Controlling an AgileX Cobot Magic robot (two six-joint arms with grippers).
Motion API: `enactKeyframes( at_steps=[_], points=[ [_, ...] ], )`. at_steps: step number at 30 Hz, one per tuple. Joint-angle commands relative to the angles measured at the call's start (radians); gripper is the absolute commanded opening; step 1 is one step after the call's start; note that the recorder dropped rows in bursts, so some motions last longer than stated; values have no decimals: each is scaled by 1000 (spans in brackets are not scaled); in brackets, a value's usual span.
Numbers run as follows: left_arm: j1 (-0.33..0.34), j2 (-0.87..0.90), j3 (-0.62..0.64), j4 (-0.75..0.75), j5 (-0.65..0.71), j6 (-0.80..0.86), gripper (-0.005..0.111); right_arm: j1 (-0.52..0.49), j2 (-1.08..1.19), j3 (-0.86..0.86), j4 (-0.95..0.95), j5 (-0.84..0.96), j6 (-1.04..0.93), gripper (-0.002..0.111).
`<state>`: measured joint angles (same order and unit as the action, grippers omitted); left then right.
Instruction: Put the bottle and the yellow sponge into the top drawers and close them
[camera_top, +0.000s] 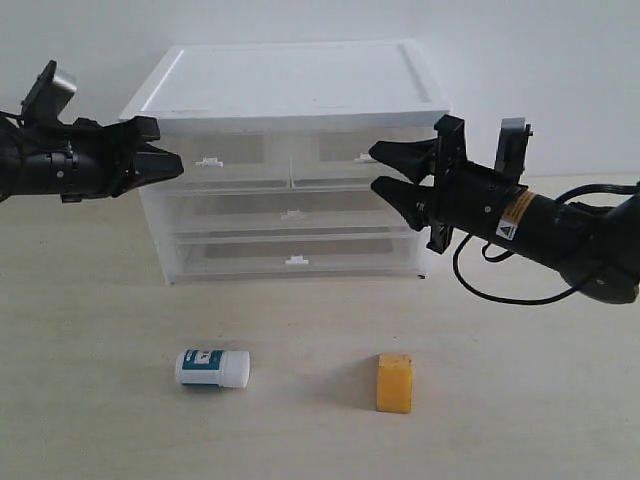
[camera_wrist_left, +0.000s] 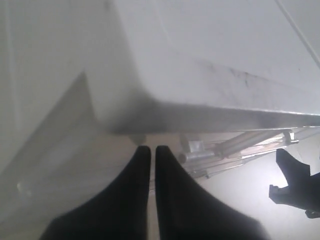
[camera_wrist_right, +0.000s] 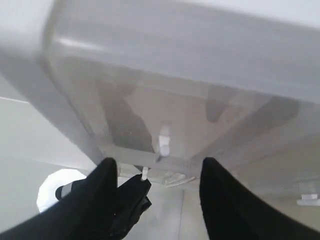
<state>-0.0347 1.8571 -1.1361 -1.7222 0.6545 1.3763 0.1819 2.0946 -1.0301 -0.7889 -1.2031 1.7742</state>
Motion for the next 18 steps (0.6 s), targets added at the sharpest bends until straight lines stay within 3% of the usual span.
enactKeyframes(
  at_steps=[1, 18],
  points=[
    [2, 0, -38, -22, -31, 10, 4, -2, 11, -27, -8, -18, 13, 46],
    [2, 39, -57, -22, -31, 10, 4, 57, 11, -83, 23, 27, -8, 46]
  ],
)
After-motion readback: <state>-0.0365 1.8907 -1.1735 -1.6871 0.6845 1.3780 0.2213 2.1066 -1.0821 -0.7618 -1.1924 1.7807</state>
